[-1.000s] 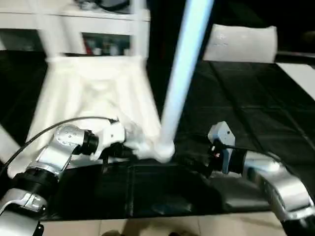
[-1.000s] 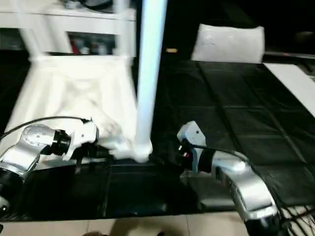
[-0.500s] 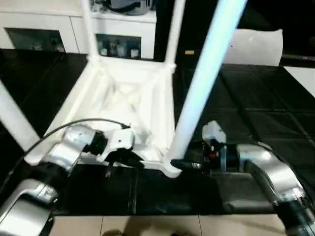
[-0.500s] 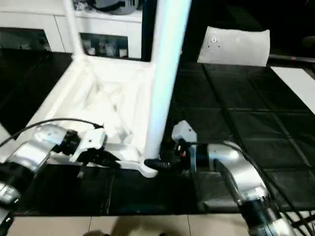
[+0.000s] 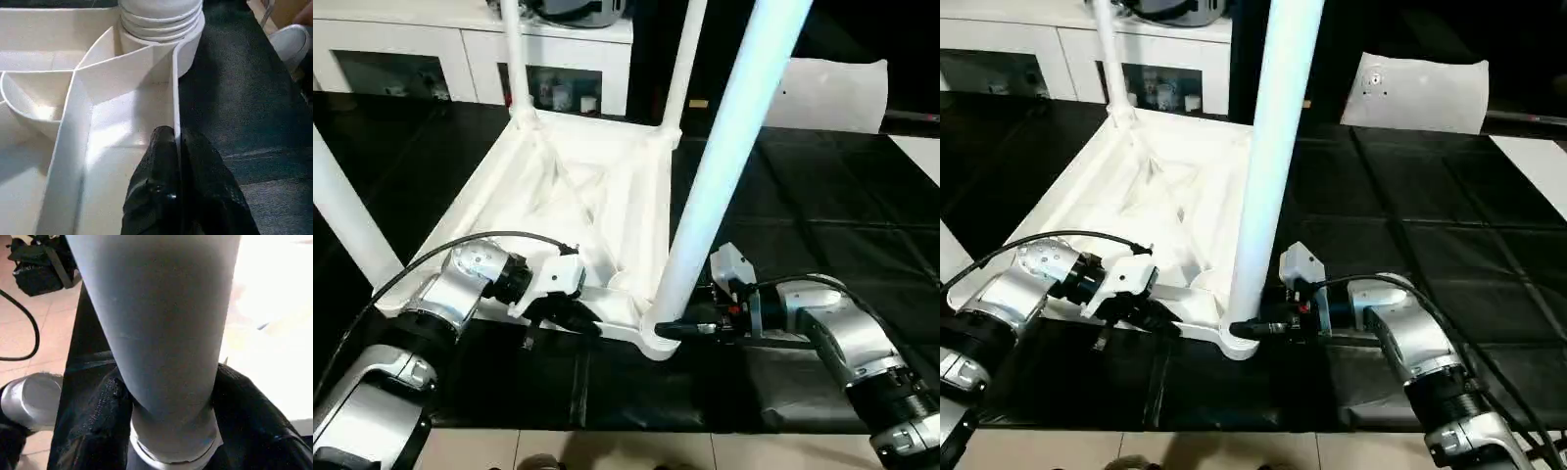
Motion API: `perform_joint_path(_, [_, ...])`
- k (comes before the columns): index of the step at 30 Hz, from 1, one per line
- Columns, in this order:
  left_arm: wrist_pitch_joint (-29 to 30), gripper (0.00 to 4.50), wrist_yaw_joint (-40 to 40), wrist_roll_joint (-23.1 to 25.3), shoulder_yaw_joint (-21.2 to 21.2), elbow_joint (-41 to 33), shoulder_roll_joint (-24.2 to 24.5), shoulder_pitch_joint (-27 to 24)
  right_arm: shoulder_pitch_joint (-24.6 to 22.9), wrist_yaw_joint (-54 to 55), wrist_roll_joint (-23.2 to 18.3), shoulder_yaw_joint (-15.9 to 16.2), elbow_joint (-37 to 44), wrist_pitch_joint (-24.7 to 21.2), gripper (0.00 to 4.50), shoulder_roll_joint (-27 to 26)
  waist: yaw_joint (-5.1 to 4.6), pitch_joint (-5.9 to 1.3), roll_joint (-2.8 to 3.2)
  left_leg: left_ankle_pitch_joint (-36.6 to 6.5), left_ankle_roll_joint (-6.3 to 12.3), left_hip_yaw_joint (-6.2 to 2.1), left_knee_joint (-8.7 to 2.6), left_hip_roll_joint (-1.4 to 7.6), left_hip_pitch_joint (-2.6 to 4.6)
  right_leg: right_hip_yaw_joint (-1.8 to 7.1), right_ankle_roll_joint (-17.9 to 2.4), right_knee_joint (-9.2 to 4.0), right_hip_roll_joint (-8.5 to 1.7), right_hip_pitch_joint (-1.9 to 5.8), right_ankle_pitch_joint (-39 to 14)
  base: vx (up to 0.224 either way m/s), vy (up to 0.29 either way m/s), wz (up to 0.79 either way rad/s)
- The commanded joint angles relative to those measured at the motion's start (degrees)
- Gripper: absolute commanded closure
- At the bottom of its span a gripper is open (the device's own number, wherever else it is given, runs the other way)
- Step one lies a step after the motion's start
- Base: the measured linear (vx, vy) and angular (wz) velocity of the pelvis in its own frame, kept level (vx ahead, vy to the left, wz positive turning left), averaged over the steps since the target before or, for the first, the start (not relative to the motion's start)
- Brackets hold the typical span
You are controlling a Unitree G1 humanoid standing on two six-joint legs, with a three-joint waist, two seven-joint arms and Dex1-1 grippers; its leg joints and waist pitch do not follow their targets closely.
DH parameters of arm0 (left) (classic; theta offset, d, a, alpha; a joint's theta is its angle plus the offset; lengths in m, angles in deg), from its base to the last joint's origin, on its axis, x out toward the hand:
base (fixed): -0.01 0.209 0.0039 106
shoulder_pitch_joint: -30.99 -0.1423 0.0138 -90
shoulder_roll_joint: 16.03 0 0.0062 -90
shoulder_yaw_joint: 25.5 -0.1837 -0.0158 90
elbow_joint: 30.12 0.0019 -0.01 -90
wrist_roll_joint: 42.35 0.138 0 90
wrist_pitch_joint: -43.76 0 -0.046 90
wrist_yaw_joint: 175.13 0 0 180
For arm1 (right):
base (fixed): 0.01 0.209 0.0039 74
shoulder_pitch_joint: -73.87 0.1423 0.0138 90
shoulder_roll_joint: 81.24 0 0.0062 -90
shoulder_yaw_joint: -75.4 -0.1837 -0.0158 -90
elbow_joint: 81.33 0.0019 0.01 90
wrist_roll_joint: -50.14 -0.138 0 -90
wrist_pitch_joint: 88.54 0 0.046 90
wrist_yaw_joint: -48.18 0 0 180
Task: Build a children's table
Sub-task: Rotate leg to tighten
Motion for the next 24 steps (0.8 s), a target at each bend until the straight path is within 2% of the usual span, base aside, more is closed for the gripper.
perform_joint_path(1, [2.2,4.5,-0.8,-1.6,1.3,-2.2,-1.3,1.3,-0.5,0.7,-1.8,-1.1,1.2,-2.3,2.47,-0.9,-0.36,-3.42,0.44,-12.6,0.97,-0.76,-4.43,3.42,0.89,3.39,-10.6,-3.78,-4.77,2.73,-19.8,0.0,0.0,0.0])
perform_joint_path(3, [3.1,4.5,-2.5,-1.4,1.8,-2.5,-1.6,1.2,-1.1,1.9,-2.3,-1.8,2.0,-3.1,2.48,-1.4,-0.43,-3.38,0.34,-13.3,0.79,-0.78,-4.44,3.4,0.94,3.42,-10.3,-3.93,-4.82,2.69,-20.8,0.0,0.0,0.0])
perform_joint_path(4, [5.4,4.5,-6.8,-1.2,2.7,-4.1,-2.6,0.2,-2.7,7.7,-0.4,-2.5,3.6,-3.3,2.49,-2.9,-0.46,-3.22,0.45,-13.8,0.71,-0.81,-4.48,3.32,0.94,3.36,-10.2,-4.02,-4.8,2.6,-21.6,0.0,0.0,0.0])
perform_joint_path(6, [8.8,4.5,-10.7,-0.9,3.5,-6.1,-3.9,-0.9,-4.3,13.7,1.3,-2.8,5.4,-4.6,2.49,-4.7,-0.82,-3.05,0.37,-14.9,-0.43,-1.05,-4.69,3.28,0.91,3.3,-9.0,-4.26,-4.88,2.54,-24.5,0.0,0.0,0.0])
perform_joint_path(8, [13.3,4.5,-15.0,-1.0,4.1,-9.0,-6.2,-2.3,-6.1,20.7,2.5,-2.9,8.1,-7.8,2.5,-8.0,-1.19,-2.85,0.66,-16.2,-0.83,-1.17,-4.75,3.12,1.01,3.18,-7.4,-4.88,-4.85,2.4,-27.9,0.0,0.0,0.0])
perform_joint_path(9, [13.3,4.5,-15.0,-1.0,4.1,-9.0,-6.2,-2.3,-6.1,20.7,2.5,-2.9,8.1,-7.8,2.5,-8.0,-1.82,-2.78,0.37,-16.6,-1.0,-1.32,-4.82,3.0,0.91,3.0,-6.7,-5.06,-4.72,2.39,-29.5,0.0,0.0,0.0])
perform_joint_path(10, [14.9,4.5,-16.7,-1.0,4.3,-10.2,-7.3,-2.9,-6.7,23.0,2.8,-2.8,9.2,-9.2,2.51,-9.3,-2.34,-2.79,0.35,-17.2,-0.89,-1.43,-4.71,2.85,0.82,2.87,-6.0,-5.27,-4.78,2.47,-31.2,0.0,0.0,0.0])
perform_joint_path(11, [17.3,4.5,-21.3,0.0,4.1,-12.0,-10.4,-3.7,-7.3,28.5,4.5,-2.1,10.7,-12.0,2.51,-12.9,-2.61,-2.66,0.3,-17.2,-0.77,-1.38,-4.7,2.79,0.78,2.89,-5.7,-5.43,-4.63,2.31,-31.9,0.0,0.0,0.0])
perform_joint_path(12, [18.5,4.5,-23.7,0.5,4.1,-12.2,-12.0,-3.7,-7.1,31.4,5.5,-1.9,10.6,-12.9,2.52,-14.8,-2.78,-2.57,0.34,-17.4,-0.71,-1.36,-4.67,2.76,0.9,2.87,-5.4,-5.61,-4.57,2.07,-32.6,0.0,0.0,0.0])
perform_joint_path(14, [20.8,4.5,-30.1,1.4,4.6,-11.5,-16.0,-2.8,-5.6,40.1,7.3,-2.9,8.8,-15.8,2.52,-20.2,-4.1,-2.34,0.51,-19.9,-0.94,-1.69,-4.24,2.12,1.26,1.95,-2.8,-6.88,-4.58,1.7,-39.3,0.0,0.0,0.0])
perform_joint_path(15, [20.8,4.5,-30.1,1.4,4.6,-11.5,-16.0,-2.8,-5.6,40.1,7.3,-2.9,8.8,-15.8,2.52,-20.2,-4.37,-2.41,0.57,-20.3,-0.88,-1.77,-4.17,2.07,1.34,1.73,-2.5,-7.04,-4.56,1.76,-39.7,0.0,0.0,0.0])
perform_joint_path(16, [21.5,4.5,-32.5,1.9,4.9,-11.0,-17.5,-2.2,-4.5,43.4,8.1,-3.3,7.4,-16.3,2.53,-22.4,-4.97,-2.34,0.52,-21.0,-0.38,-1.86,-4.14,1.96,1.19,1.45,-1.8,-7.37,-4.59,1.83,-40.4,0.0,0.0,0.0])
perform_joint_path(17, [22.6,4.5,-36.5,2.6,5.4,-10.3,-19.6,-0.9,-2.7,47.2,9.5,-3.2,5.4,-16.3,2.53,-25.2,-5.46,-2.22,0.92,-22.4,-0.4,-1.92,-3.88,1.74,1.5,1.11,-1.3,-7.81,-4.47,1.3,-42.0,0.0,0.0,0.0])
perform_joint_path(18, [22.7,4.5,-36.7,2.7,5.5,-10.2,-19.7,-0.8,-2.6,47.4,9.5,-3.2,5.3,-16.2,2.53,-25.3,-5.46,-2.22,0.92,-22.4,-0.4,-1.92,-3.88,1.74,1.5,1.11,-1.3,-7.81,-4.47,1.3,-42.0,0.0,0.0,0.0])
perform_joint_path(19, [23.4,4.5,-39.1,3.7,5.8,-10.0,-20.6,0.2,-1.3,49.0,10.4,-2.8,4.8,-16.2,2.53,-26.7,-6.04,-2.34,1.05,-23.5,-0.09,-2.16,-3.72,1.58,1.6,0.56,-0.4,-8.28,-4.5,1.58,-42.5,0.0,0.0,0.0])
perform_joint_path(20, [23.2,4.5,-39.0,4.1,5.6,-10.0,-20.3,0.4,-1.3,49.3,10.1,-3.2,4.9,-16.2,2.53,-26.9,-6.48,-2.32,1.34,-24.1,0.17,-2.4,-4.11,1.85,1.35,0.34,-0.4,-8.34,-4.55,1.99,-41.1,0.0,0.0,0.0])
perform_joint_path(21, [23.3,4.5,-39.0,4.3,5.6,-10.2,-20.3,0.3,-1.3,49.5,10.1,-3.3,5.1,-16.4,2.18,-27.0,-6.62,-2.27,1.57,-24.9,0.37,-2.49,-4.22,2.03,1.62,0.17,-0.6,-8.51,-4.57,1.96,-40.5,0.0,0.0,0.0])
perform_joint_path(22, [23.3,4.5,-38.8,4.7,5.5,-10.6,-20.1,0.2,-1.4,49.7,9.9,-3.8,5.6,-16.6,2.18,-27.2,-6.82,-2.34,1.61,-25.3,0.55,-2.5,-4.29,2.12,1.67,0.11,-0.9,-8.54,-4.58,2.02,-39.4,0.0,0.0,0.0])
perform_joint_path(23, [22.5,4.5,-37.6,5.1,5.5,-10.9,-19.0,0.0,-1.8,48.7,9.1,-4.9,6.3,-16.1,1.84,-26.9,-6.94,-2.37,1.87,-25.5,0.59,-2.67,-4.57,2.27,1.36,0.02,-1.3,-8.26,-4.78,2.45,-37.7,0.0,0.0,0.0])
perform_joint_path(24, [21.9,4.5,-36.9,5.4,5.6,-11.1,-18.3,-0.3,-2.2,47.5,8.8,-5.3,7.0,-15.4,1.82,-26.3,-6.94,-2.35,1.9,-25.6,0.59,-2.67,-4.71,2.37,1.3,0.08,-1.4,-8.27,-4.8,2.48,-37.1,0.0,0.0,0.0])
